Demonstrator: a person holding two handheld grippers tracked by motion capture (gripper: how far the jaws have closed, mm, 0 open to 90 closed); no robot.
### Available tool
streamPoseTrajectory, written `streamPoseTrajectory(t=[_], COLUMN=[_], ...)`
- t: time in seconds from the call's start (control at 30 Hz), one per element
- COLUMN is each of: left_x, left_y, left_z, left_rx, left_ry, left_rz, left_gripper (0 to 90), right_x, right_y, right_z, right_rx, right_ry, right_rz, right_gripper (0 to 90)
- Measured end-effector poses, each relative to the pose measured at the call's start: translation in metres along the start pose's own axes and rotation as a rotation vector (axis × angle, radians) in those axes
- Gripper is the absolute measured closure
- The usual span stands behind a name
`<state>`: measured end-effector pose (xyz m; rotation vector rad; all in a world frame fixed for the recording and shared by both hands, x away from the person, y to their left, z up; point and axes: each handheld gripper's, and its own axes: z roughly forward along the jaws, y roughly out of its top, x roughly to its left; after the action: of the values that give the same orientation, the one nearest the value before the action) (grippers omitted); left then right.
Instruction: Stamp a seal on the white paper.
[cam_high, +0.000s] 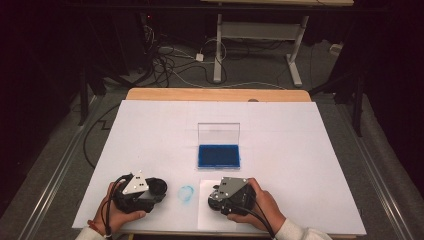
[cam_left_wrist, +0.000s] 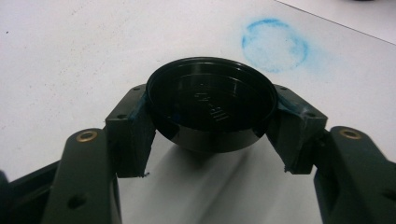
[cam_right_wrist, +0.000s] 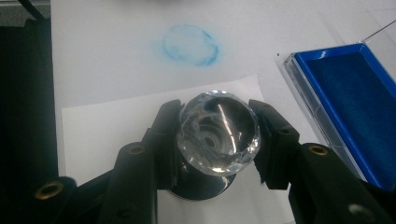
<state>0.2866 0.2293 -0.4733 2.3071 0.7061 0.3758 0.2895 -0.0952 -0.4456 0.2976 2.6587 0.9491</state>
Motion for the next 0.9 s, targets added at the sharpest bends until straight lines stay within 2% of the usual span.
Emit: streamPoseTrajectory(t=[0.37, 0.5, 0.9], left_x=[-0.0001, -0.0006, -0.0018], left_y=[0.0004, -0.0001, 0.0009], left_z=[0.0006, -0.0004, 0.0], left_rx=[0.002, 0.001, 0.006], left_ry=[0.0, -0.001, -0.005], left_rz=[0.001, 0.007, 0.011], left_gripper=[36.7, 36.7, 36.7], right_x=[0.0032, -0.0004, -0.0008], right_y=[0.0013, 0.0009, 0.0025], right_z=[-0.0007, -0.0014, -0.0012], right_rx=[0.014, 0.021, 0.038], right_ry=[-0.016, 0.003, 0.002], right_rz=[-0.013, -0.007, -0.006], right_gripper=[57.5, 57.5, 57.5])
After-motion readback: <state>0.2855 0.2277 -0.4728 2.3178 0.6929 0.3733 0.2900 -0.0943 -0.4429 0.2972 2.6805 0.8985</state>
